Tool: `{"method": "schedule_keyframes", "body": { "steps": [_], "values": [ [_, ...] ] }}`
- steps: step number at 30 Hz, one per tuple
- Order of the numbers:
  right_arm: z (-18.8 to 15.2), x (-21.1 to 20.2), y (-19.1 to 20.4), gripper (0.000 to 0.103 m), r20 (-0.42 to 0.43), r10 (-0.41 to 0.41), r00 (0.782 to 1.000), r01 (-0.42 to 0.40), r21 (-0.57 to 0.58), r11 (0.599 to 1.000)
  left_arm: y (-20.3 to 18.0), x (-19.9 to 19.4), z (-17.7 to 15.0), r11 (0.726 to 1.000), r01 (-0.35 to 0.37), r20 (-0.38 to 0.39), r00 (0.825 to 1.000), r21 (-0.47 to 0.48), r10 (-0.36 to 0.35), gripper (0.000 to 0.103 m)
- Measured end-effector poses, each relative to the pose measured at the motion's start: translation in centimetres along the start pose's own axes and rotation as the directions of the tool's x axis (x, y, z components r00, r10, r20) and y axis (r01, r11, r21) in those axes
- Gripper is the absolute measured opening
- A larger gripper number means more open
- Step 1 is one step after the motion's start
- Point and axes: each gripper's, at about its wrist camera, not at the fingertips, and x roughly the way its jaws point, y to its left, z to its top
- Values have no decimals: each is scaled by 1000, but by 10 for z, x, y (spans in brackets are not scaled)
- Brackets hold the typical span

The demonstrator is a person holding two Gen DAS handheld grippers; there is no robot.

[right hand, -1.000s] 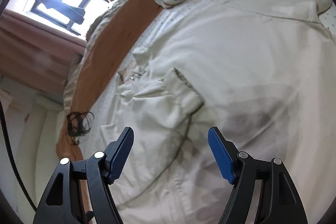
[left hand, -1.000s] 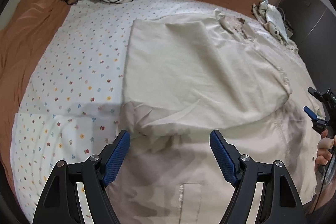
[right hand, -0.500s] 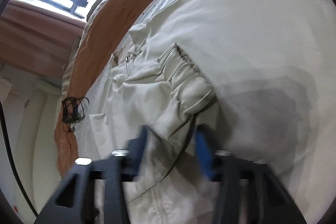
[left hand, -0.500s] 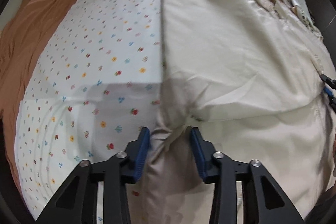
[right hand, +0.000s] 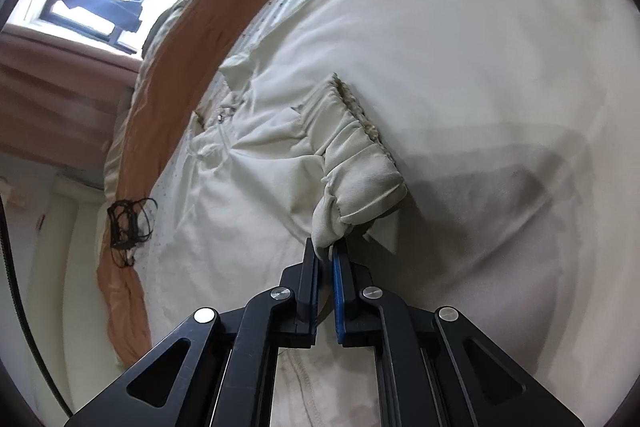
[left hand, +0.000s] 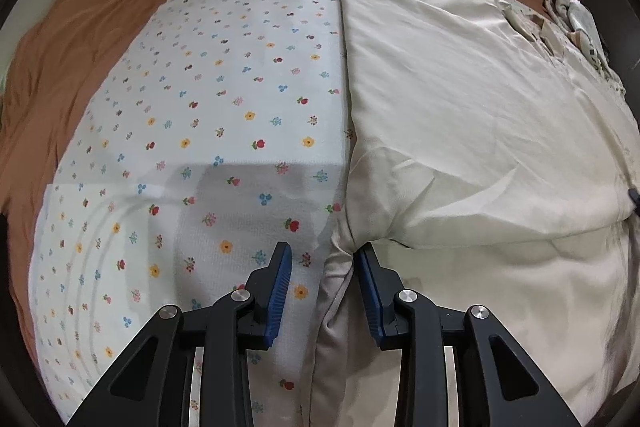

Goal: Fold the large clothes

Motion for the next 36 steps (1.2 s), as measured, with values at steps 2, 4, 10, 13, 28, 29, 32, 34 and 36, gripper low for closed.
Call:
{"method": "schedule_keyframes", "body": {
  "steps": [2, 4, 10, 13, 28, 29, 32, 34, 36],
  "values": [
    [1, 7, -5, 7, -20, -5, 1000, 6, 26, 1000, 0, 0, 2, 1000, -6, -12, 1000, -8, 6, 37],
    [2, 8, -7, 11, -35, 3, 999, -1, 46, 999, -1, -3, 3, 1000, -2, -25, 1000, -18, 2, 38],
    [5, -17, 1, 70, -7, 15, 1000, -15, 13, 1000, 4, -38, 0, 996, 49, 29, 998, -73, -47, 40],
    [3, -32, 5, 70, -3, 17, 1000, -17, -10, 1000, 3, -66, 1, 995, 71, 58, 996, -70, -67, 40],
    [-8, -140, -16, 94, 95, -42, 995, 59, -186, 981, -31, -197, -20, 979, 201, 247, 950, -18, -190, 97],
    [-9, -146, -18, 94, 100, -46, 994, 64, -194, 979, -34, -202, -22, 978, 209, 253, 947, -11, -199, 98],
    [-12, -167, -24, 97, 98, -64, 993, 85, -225, 971, -43, -216, -29, 971, 237, 269, 935, 4, -229, 101],
    [-13, -184, -28, 98, 97, -77, 992, 99, -242, 965, -49, -224, -34, 967, 255, 281, 927, 10, -247, 101],
    [-15, -203, -32, 99, 122, -89, 989, 118, -253, 960, -57, -235, -40, 959, 282, 300, 913, 21, -275, 101]
  ]
}}
